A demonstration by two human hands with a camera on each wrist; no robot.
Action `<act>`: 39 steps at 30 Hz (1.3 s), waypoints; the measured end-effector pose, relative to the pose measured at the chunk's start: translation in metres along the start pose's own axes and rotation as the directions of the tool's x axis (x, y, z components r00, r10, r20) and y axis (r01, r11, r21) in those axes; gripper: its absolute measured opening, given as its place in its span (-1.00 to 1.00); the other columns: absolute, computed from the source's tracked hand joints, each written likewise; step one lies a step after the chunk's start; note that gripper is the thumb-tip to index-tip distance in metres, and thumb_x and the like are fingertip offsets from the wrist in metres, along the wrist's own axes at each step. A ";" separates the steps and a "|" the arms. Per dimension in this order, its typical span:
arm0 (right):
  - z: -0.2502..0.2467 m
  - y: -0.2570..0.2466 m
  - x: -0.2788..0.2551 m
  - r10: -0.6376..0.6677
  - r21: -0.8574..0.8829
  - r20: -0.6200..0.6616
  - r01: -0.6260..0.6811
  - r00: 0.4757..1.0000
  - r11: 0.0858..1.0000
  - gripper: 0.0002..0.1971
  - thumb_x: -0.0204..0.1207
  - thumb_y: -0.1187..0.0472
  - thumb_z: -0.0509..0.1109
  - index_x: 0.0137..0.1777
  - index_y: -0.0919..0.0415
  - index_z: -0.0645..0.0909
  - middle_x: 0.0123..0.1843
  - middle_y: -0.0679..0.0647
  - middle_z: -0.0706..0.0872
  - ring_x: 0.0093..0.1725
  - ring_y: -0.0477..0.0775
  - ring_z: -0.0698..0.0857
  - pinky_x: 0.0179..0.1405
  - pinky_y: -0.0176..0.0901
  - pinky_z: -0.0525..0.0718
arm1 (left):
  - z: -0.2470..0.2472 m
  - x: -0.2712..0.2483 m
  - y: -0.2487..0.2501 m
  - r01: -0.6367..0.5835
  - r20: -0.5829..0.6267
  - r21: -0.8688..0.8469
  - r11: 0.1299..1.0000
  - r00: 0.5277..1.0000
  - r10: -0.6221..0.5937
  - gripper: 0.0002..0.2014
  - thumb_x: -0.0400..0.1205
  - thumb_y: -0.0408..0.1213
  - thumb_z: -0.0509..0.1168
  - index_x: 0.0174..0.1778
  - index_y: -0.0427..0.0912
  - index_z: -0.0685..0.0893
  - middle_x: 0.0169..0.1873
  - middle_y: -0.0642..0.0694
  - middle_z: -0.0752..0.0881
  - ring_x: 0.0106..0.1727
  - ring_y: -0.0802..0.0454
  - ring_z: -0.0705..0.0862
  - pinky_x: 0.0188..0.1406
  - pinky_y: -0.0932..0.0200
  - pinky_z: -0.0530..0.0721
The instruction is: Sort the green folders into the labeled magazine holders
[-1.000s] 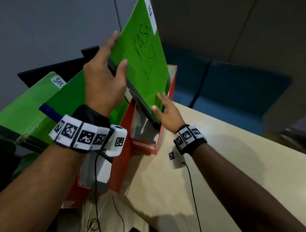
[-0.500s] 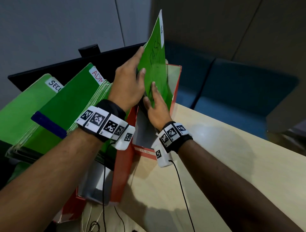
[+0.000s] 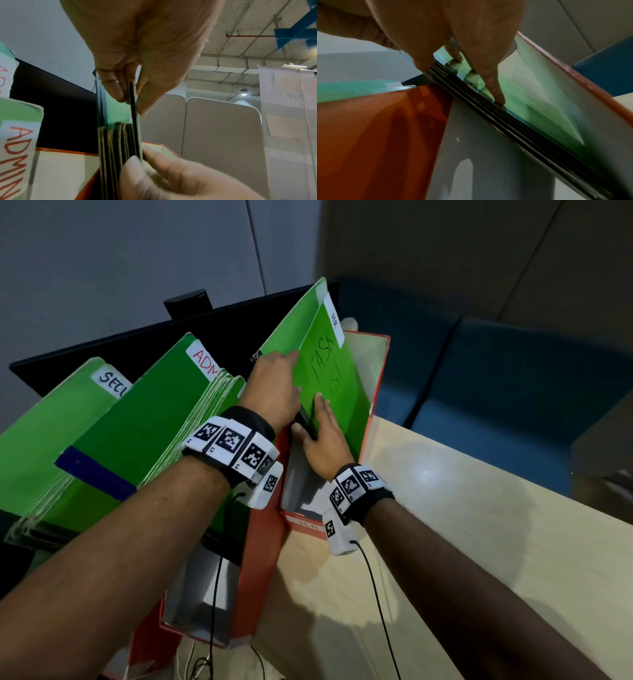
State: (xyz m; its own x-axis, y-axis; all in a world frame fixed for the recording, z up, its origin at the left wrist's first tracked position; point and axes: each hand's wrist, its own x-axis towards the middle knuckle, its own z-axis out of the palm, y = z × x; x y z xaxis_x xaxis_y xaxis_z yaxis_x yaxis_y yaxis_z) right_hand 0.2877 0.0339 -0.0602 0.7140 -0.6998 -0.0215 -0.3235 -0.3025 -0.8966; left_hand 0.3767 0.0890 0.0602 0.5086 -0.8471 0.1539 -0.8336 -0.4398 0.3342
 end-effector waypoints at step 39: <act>-0.059 0.022 -0.033 0.025 -0.356 0.233 0.061 0.972 0.933 -0.33 0.60 0.22 0.36 0.66 0.08 0.17 0.56 0.20 0.44 0.53 0.17 0.45 0.51 0.02 0.44 | 0.018 0.014 0.002 -0.089 0.220 0.379 0.921 0.975 0.004 -0.71 0.53 -0.46 0.44 0.15 -0.42 0.62 0.14 -0.32 0.47 0.16 -0.32 0.59 0.20 -0.25 0.66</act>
State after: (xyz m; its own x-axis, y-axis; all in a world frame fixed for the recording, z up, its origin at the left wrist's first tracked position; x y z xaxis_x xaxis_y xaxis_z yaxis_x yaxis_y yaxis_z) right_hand 0.2202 0.0123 -0.0528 0.8306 -0.5371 -0.1469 -0.4791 -0.5549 -0.6801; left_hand 0.3782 0.0705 0.0468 0.4452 -0.8938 -0.0534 -0.8950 -0.4423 -0.0583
